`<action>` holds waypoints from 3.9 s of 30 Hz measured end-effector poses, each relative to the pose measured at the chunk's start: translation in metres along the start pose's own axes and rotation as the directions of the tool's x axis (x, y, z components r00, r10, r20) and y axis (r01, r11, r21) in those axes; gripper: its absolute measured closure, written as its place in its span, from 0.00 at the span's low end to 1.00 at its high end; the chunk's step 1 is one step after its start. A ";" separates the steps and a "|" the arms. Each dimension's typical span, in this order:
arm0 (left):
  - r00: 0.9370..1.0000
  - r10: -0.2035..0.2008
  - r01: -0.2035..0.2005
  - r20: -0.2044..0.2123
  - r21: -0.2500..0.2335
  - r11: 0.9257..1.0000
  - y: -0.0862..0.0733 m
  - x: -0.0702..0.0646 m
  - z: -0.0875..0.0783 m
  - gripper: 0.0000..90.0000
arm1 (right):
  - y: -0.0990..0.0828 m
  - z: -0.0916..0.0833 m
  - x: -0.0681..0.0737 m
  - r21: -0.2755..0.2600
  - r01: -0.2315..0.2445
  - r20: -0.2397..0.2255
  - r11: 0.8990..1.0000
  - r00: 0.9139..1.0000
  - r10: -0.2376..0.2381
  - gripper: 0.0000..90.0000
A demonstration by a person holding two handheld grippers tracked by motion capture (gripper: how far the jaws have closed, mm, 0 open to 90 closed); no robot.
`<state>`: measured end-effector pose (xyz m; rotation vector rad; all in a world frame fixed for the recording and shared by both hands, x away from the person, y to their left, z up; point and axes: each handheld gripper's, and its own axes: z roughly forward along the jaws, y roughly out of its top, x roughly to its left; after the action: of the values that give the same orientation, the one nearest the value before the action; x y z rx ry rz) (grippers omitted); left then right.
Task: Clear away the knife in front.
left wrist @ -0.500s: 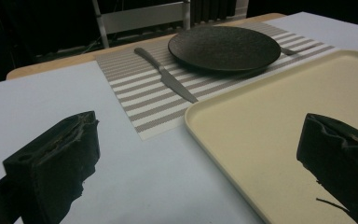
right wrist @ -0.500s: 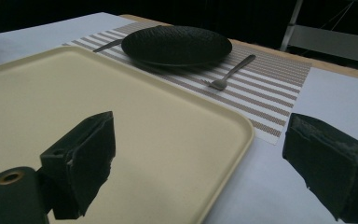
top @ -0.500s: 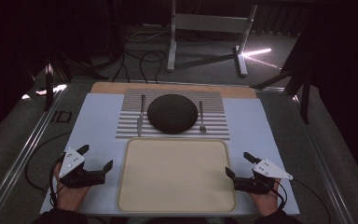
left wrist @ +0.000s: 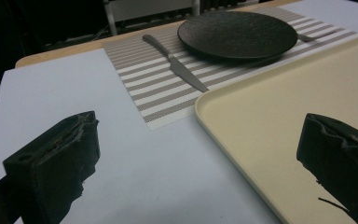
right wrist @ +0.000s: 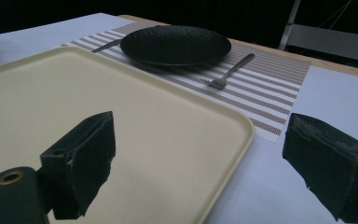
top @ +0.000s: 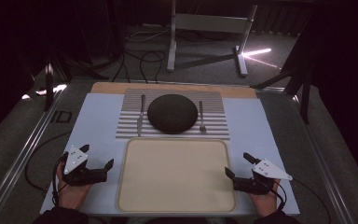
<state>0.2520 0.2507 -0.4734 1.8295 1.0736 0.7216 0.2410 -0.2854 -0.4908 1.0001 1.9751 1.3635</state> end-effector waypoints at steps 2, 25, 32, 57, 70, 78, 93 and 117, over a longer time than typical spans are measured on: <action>1.000 0.001 -0.001 -0.004 0.011 1.000 0.003 0.000 0.003 0.00 | 0.000 0.000 0.000 -0.002 -0.002 -0.001 1.000 1.000 0.002 0.10; 0.999 0.032 -0.030 -0.026 0.076 0.997 0.027 0.004 0.031 0.00 | -0.001 0.002 -0.001 -0.002 -0.014 0.008 1.000 1.000 0.014 0.10; 0.998 0.048 -0.044 -0.030 0.100 0.994 0.035 0.005 0.046 0.00 | -0.001 0.002 -0.001 -0.001 -0.013 0.009 1.000 1.000 0.013 0.10; 0.993 0.120 -0.115 -0.010 0.214 0.970 0.066 0.012 0.104 0.00 | -0.002 0.003 -0.001 0.006 -0.013 0.013 1.000 1.000 0.013 0.10; 0.996 0.082 -0.075 -0.019 0.237 0.969 0.085 0.023 0.132 0.01 | -0.002 0.004 -0.001 0.007 -0.010 0.010 1.000 1.000 0.010 0.10; 0.997 0.073 -0.068 -0.007 0.277 0.959 0.089 0.030 0.145 0.02 | -0.002 0.004 0.000 0.008 -0.010 0.009 1.000 1.000 0.010 0.10; 0.998 0.070 -0.066 0.000 0.324 0.944 0.095 0.038 0.170 0.04 | -0.002 0.004 -0.001 0.009 -0.007 0.008 1.000 1.000 0.007 0.10; 0.996 0.086 -0.072 -0.023 0.352 0.933 0.109 0.044 0.205 0.04 | -0.002 0.005 -0.001 0.009 -0.010 0.003 1.000 1.000 0.010 0.10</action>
<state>0.4786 0.1821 -0.4669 2.1807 1.2208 0.6433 0.2447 -0.2841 -0.4947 1.0167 1.9785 1.3585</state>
